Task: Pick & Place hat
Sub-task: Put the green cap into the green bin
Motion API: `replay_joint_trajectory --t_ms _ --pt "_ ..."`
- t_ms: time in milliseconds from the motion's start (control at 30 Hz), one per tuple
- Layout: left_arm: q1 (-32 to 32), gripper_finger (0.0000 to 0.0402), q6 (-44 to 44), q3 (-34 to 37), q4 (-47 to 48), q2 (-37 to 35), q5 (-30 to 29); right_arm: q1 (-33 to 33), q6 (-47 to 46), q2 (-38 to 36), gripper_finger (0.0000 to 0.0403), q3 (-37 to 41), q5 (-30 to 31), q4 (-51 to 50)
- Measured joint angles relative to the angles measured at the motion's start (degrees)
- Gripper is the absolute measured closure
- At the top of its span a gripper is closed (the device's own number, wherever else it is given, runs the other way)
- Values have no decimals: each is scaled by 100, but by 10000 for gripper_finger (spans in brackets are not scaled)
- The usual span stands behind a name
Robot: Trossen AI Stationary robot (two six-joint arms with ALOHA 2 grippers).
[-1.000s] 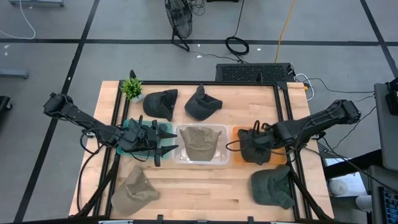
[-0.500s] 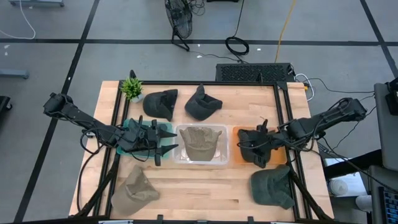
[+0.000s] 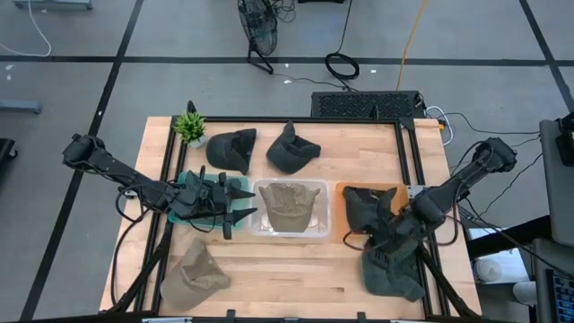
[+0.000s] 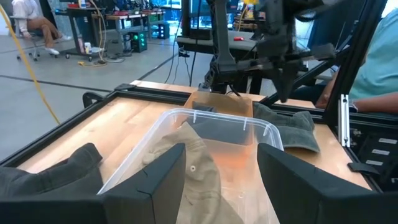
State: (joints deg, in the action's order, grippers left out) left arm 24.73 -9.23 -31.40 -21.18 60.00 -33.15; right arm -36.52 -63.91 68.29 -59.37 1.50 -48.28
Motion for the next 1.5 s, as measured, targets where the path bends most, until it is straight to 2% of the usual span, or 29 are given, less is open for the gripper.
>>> replay_joint_trajectory --t_ms 167,267,667,1033,1133,1333,1500 --pt "0 190 -183 0 -5 -1 47 -384 -1620 275 402 85 -1213 -197" --pt "1 190 -241 -2 -5 -1 148 -597 -2402 323 401 138 -1540 -259" --pt "149 190 -186 0 -10 1 164 -1390 -4462 319 401 492 -1484 -135" --pt "166 190 -179 0 -8 0 177 -1828 -5087 317 398 944 -990 885" --pt "166 190 -177 0 -8 -1 177 -1874 -5098 317 379 1038 -877 1051" --pt "166 190 -163 0 -8 0 177 -1872 -5146 317 311 1134 -874 1083" --pt "166 190 -140 0 -8 -1 177 -1874 -5629 317 269 1387 -872 1076"
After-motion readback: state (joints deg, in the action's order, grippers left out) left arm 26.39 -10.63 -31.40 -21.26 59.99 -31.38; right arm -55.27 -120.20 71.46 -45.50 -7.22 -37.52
